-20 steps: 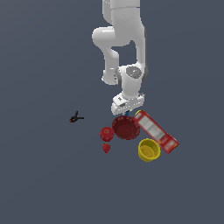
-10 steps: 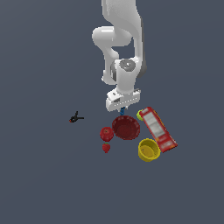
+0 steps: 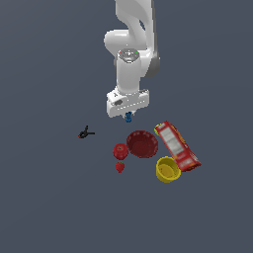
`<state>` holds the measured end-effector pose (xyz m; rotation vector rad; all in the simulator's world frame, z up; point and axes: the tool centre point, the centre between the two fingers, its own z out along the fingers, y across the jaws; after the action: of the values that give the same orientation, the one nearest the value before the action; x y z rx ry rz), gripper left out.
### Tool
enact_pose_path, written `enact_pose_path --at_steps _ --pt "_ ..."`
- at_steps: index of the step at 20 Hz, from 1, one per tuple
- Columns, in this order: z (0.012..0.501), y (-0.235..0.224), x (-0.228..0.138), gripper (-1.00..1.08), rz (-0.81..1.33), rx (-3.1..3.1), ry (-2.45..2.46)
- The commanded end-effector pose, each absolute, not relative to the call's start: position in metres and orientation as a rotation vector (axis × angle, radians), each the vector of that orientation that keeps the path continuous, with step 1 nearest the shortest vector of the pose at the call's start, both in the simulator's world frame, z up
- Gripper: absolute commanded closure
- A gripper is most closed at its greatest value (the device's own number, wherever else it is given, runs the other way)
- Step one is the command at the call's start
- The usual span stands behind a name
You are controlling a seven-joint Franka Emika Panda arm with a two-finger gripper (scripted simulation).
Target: Pick up a designated object from a clutter of objects.
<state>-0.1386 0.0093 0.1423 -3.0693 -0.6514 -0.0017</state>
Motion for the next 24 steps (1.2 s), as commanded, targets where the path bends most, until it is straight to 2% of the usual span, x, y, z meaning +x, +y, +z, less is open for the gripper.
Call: enact_pose_path --at_steps 1,24 --pt "0.162 -0.007 -0.139 1.08 -0.003 -3.067 -0.651" --pt "0.335 -0.162 -0.134 1.08 0.000 -3.073 -0.649"
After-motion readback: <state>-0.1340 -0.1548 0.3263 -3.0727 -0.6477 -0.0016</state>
